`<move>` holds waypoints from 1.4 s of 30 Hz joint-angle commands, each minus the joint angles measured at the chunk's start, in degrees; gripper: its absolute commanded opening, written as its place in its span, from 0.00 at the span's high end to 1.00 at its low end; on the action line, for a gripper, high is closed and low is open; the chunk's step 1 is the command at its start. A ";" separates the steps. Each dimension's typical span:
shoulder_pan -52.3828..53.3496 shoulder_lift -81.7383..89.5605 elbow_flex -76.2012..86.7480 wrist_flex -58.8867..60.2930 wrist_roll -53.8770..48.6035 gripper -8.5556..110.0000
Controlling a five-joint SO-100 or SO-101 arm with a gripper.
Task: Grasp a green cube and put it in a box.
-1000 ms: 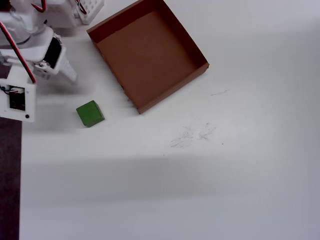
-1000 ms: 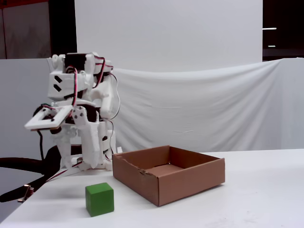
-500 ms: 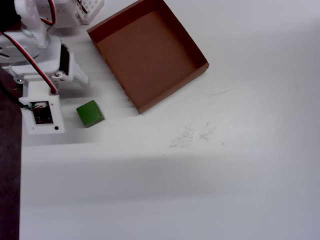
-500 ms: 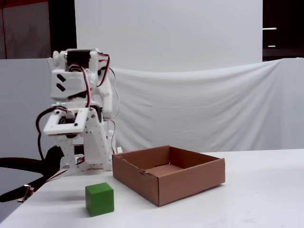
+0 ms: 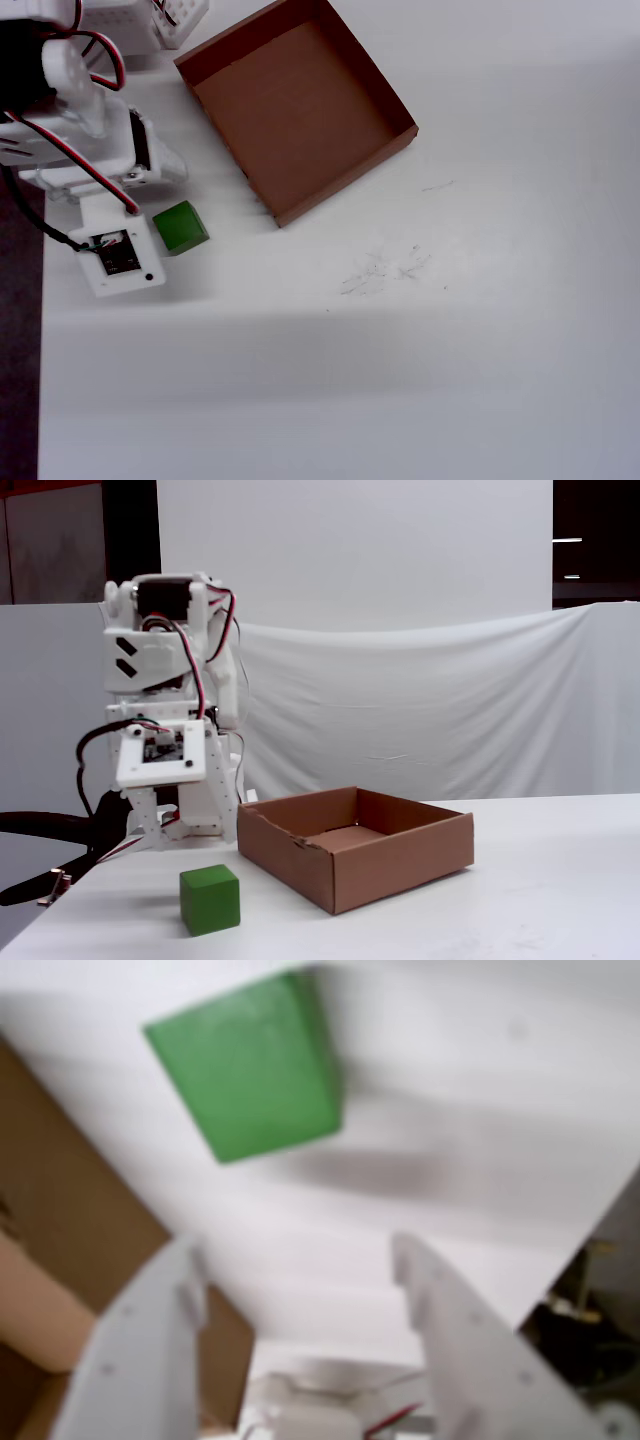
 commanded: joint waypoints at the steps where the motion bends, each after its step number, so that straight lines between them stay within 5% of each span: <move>1: -1.41 -0.35 -3.87 -0.53 -1.32 0.71; 27: -5.89 -19.34 -14.41 -8.00 -1.41 0.71; 42: -6.15 -18.98 -12.39 -8.53 -1.41 0.81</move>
